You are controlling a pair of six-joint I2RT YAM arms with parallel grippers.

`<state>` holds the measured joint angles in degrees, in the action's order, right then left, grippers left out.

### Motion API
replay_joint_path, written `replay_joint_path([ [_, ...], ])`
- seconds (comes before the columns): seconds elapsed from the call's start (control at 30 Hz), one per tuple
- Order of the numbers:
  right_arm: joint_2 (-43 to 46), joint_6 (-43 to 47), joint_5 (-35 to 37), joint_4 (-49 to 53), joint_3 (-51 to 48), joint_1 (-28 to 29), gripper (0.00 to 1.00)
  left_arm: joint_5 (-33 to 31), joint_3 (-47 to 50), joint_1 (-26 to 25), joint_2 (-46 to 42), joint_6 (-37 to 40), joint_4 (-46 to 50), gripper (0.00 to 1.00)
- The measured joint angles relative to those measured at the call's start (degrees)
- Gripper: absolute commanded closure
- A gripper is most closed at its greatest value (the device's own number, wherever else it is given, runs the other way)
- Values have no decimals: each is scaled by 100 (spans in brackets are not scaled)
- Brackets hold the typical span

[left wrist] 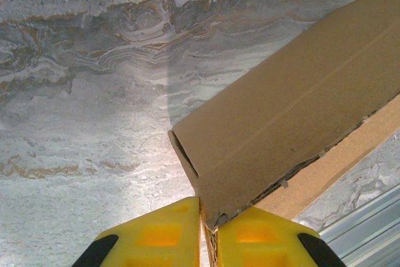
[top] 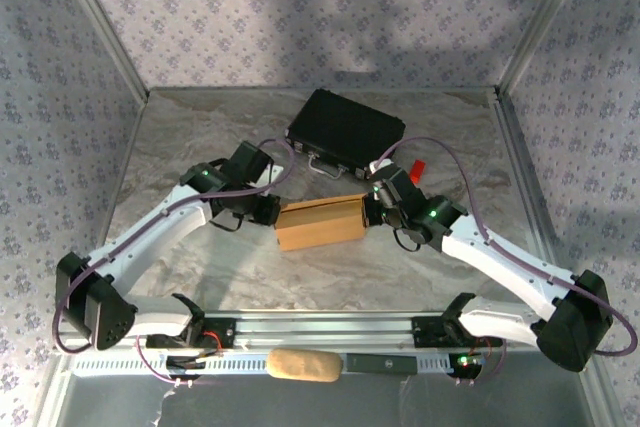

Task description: Fold the paper box

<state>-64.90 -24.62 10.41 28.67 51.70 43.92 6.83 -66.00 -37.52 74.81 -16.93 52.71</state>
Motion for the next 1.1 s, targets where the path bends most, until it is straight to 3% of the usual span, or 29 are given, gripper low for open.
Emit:
replay_joint_path([
  [0.1, -15, 0, 31, 13, 20, 0, 100, 24, -31, -20, 59, -179, -2, 73],
  [0.2, -26, 0, 35, 17, 24, 9, 100, 39, -52, -122, 57, -330, -22, 68],
  [0.67, -140, -2, 31, 24, 105, 50, 100, -177, 15, -275, -518, -625, -114, 69],
  [1.1, -201, -4, 33, 24, 149, 50, 100, -363, 208, -352, -540, -782, -44, 72],
])
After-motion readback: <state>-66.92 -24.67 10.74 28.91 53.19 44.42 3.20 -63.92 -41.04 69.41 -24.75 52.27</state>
